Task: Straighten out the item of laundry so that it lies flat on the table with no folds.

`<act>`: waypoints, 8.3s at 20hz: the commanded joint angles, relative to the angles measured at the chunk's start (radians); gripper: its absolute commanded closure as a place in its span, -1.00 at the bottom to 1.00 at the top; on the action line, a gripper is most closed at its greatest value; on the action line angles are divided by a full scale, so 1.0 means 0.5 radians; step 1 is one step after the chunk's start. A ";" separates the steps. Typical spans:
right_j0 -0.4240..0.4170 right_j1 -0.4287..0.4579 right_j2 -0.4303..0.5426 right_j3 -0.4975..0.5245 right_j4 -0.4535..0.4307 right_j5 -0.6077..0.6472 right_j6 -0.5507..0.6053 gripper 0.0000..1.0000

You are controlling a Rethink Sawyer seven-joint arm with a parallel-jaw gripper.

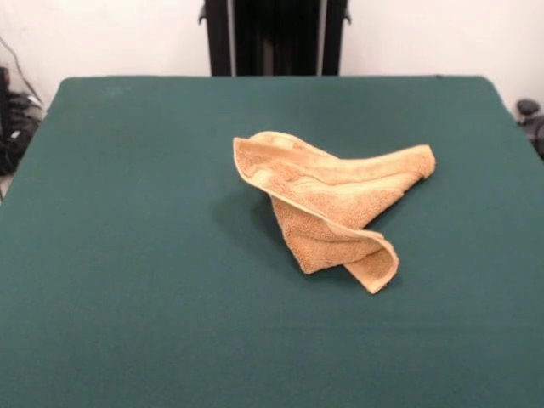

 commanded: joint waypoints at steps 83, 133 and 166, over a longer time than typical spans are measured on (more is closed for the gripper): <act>0.078 0.506 0.141 0.801 -0.446 -0.898 0.464 1.00; 0.235 1.351 0.253 -0.752 -0.134 -0.412 0.200 1.00; -0.101 1.709 0.547 -0.835 -0.475 -0.754 0.170 1.00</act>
